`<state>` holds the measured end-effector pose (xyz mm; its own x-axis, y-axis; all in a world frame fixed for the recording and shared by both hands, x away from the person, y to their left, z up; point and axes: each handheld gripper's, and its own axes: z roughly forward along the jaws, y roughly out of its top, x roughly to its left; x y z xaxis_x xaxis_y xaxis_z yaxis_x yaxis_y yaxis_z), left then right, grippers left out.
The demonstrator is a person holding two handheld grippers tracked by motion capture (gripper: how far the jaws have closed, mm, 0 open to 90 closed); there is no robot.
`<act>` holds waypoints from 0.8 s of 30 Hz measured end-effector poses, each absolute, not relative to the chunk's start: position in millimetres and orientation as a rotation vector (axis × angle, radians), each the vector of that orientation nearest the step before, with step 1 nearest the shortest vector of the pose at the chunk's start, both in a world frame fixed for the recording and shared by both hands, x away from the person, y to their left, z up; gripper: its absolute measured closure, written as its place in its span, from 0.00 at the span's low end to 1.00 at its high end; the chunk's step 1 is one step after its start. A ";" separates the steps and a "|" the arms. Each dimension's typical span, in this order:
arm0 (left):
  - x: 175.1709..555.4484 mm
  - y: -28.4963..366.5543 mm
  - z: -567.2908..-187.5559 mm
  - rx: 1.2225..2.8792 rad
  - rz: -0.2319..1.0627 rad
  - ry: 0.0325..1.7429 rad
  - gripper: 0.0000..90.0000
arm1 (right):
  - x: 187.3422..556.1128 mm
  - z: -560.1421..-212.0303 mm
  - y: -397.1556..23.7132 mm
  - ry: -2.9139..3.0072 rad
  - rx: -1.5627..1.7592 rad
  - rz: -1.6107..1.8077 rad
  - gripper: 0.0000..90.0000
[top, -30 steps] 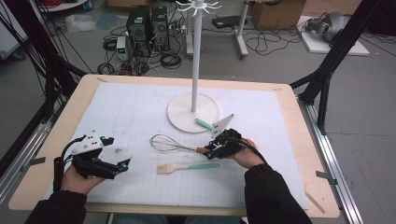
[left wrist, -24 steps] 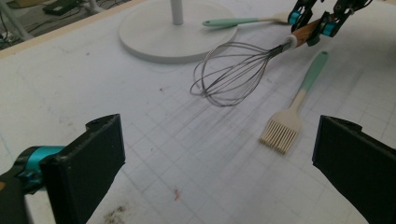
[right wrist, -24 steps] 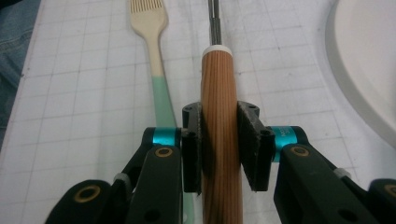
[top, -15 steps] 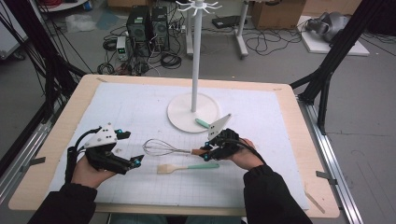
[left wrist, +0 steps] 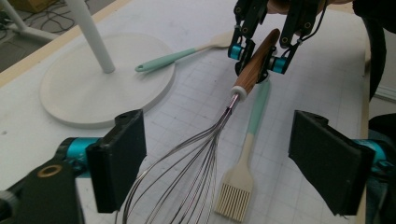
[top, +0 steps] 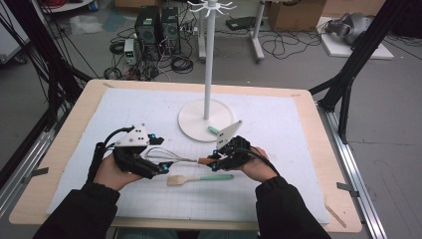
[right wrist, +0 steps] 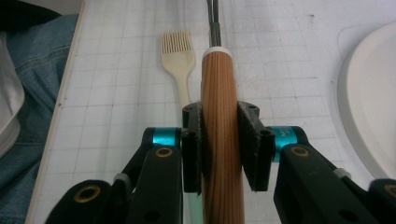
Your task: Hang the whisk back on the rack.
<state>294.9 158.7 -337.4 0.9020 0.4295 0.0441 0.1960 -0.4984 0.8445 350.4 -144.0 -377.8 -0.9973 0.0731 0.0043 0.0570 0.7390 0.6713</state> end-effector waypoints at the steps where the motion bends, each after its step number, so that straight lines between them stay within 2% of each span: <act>1: 296.5 156.7 -336.5 2.111 0.299 0.442 0.24 | 350.1 -376.2 -142.5 2.913 0.111 1.125 0.80; 7: 306.6 147.1 -332.9 2.149 0.265 0.425 0.29 | 350.4 -369.1 -133.2 2.918 0.067 1.122 0.80; 12: 313.4 139.0 -332.8 2.195 0.221 0.407 0.41 | 350.9 -367.1 -128.3 2.910 0.056 1.140 0.80; 24: 321.1 133.9 -329.0 2.172 0.166 0.276 0.50 | 349.5 -358.2 -129.4 2.891 0.065 1.150 0.80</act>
